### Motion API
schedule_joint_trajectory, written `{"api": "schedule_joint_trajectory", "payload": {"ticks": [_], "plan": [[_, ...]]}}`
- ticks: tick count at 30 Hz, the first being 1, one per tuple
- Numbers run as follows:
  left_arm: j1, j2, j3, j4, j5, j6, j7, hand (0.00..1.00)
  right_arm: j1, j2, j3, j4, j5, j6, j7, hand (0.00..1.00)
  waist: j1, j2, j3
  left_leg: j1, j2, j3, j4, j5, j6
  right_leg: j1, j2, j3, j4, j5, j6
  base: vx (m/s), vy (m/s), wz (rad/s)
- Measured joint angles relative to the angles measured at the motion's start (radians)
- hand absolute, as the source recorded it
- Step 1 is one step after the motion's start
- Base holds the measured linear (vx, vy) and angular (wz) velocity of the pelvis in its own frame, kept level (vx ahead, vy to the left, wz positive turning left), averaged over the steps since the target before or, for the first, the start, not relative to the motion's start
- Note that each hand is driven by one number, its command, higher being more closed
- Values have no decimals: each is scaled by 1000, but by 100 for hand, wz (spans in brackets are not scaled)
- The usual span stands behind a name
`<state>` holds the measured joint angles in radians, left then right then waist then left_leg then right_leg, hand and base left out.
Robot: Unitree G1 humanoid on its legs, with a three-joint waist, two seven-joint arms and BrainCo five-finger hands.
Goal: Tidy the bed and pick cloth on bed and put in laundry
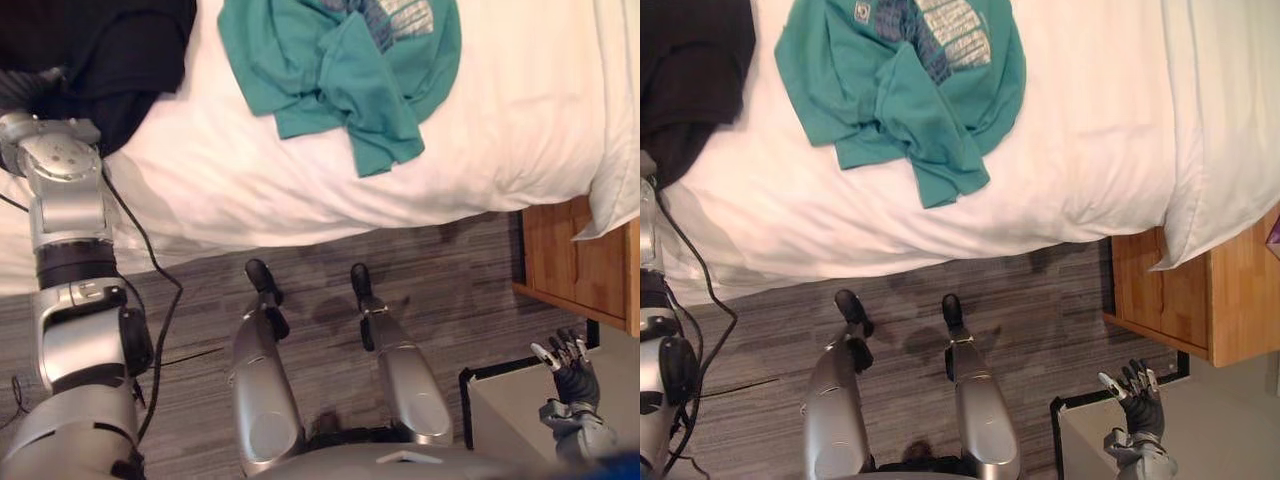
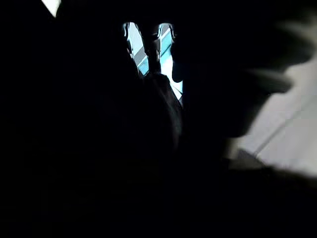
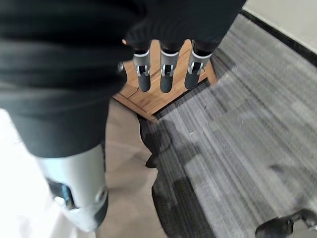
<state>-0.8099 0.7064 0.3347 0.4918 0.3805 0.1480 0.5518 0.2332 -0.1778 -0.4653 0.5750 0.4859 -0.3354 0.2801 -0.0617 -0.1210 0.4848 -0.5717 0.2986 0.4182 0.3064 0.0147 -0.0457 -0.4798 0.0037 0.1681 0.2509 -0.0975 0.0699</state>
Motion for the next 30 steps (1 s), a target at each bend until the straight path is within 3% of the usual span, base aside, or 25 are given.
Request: {"api": "schedule_joint_trajectory", "payload": {"ticks": [3,4,5,7,10,12,14,15,18,20,23,26,28,29,30], "plan": [[-9,3,-9,1,185,109,-6,0,0,0,0,0,68,1,66,0,-6,0,3,-23,1,-11,12,-3,5,-10,-1,-9,0,0,0,-13,14,8],[-22,4,-19,2,309,159,-25,100,-1,0,0,0,102,1,94,0,-5,0,3,-38,1,-12,13,-4,5,-24,-2,-10,1,0,1,-17,18,8],[-28,7,-21,2,376,182,-36,100,-4,-1,0,0,117,1,110,0,-4,-1,3,-46,0,-12,13,-3,6,-32,-3,-10,3,1,1,-15,15,5],[-36,9,-21,7,610,263,-116,100,-33,-2,0,2,180,1,160,0,-6,1,17,-63,-2,-4,13,0,11,-58,-7,-6,9,2,3,0,0,0],[-38,5,-22,17,794,327,-234,100,-81,-22,0,10,219,2,214,0,-7,8,21,-76,-8,19,9,4,17,-89,-11,13,17,5,8,3,8,-12],[-46,5,-35,34,835,349,-282,100,-104,-41,0,10,229,3,232,0,-10,11,22,-73,-14,29,8,5,17,-100,-13,20,29,5,8,-1,6,-12],[-61,15,-67,42,916,378,-396,100,-144,-85,-3,5,259,16,249,0,-10,23,28,-65,-20,44,-1,8,22,-106,-15,36,32,7,12,-19,10,-12],[-62,16,-70,42,926,381,-410,100,-149,-90,-3,5,259,18,251,0,-10,23,28,-63,-21,46,-4,9,23,-107,-16,38,32,8,13,-30,15,-11],[-65,34,-121,43,1034,389,-616,100,-196,-136,-5,-15,298,46,269,0,-14,29,27,-39,-33,69,-24,14,30,-104,-27,54,29,14,23,-31,24,-12],[-64,64,-178,43,1063,389,-759,100,-217,-171,-5,-34,307,68,275,0,-29,47,24,-36,-40,70,-29,17,35,-101,-36,56,25,18,31,-38,37,0],[-63,92,-252,58,1012,387,-895,100,-243,-195,-16,-38,328,84,283,0,-39,57,24,9,-59,95,-55,19,40,-67,-54,74,-8,33,52,-24,51,-13],[-36,120,-299,85,863,354,-903,100,-243,-199,-46,-39,327,88,286,0,-56,70,22,51,-77,105,-75,14,37,-29,-71,76,-22,34,55,14,48,-6],[13,180,-345,93,585,267,-882,100,-240,-221,-59,-41,326,88,283,0,-57,80,20,104,-94,126,-91,8,43,13,-87,94,-40,38,63,42,55,-18],[20,189,-362,105,514,236,-874,100,-236,-227,-70,-44,326,88,280,0,-57,87,17,114,-99,126,-94,6,44,25,-91,94,-44,37,65,57,54,-7],[40,215,-397,116,353,164,-864,100,-234,-234,-86,-53,325,88,262,0,-58,91,15,143,-109,127,-97,1,48,54,-101,94,-48,33,71,69,61,3]]}}
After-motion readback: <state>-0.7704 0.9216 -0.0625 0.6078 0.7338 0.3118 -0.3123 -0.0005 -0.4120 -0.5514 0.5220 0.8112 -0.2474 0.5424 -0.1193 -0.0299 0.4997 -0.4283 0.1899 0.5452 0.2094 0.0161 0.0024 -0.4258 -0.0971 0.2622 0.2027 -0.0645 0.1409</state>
